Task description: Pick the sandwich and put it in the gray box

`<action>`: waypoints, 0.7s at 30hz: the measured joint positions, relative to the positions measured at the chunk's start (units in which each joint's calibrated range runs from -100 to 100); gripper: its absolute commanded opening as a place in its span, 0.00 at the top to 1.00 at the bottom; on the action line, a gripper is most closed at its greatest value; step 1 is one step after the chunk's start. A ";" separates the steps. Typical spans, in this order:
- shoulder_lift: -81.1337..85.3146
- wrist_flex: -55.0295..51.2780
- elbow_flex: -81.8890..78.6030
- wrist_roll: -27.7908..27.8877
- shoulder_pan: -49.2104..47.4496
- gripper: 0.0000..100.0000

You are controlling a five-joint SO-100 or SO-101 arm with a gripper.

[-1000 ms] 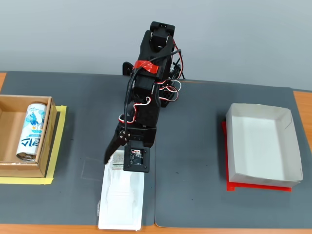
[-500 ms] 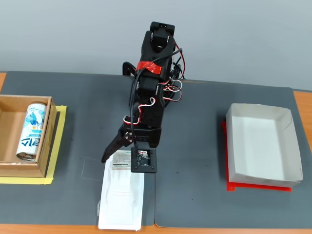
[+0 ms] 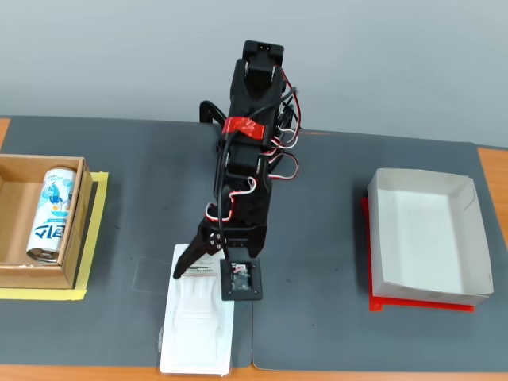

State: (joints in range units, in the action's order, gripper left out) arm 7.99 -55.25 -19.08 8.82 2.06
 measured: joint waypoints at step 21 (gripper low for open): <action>-12.57 3.47 5.93 0.05 1.55 0.61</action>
State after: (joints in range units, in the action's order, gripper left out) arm -4.59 -51.78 -13.16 8.86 3.61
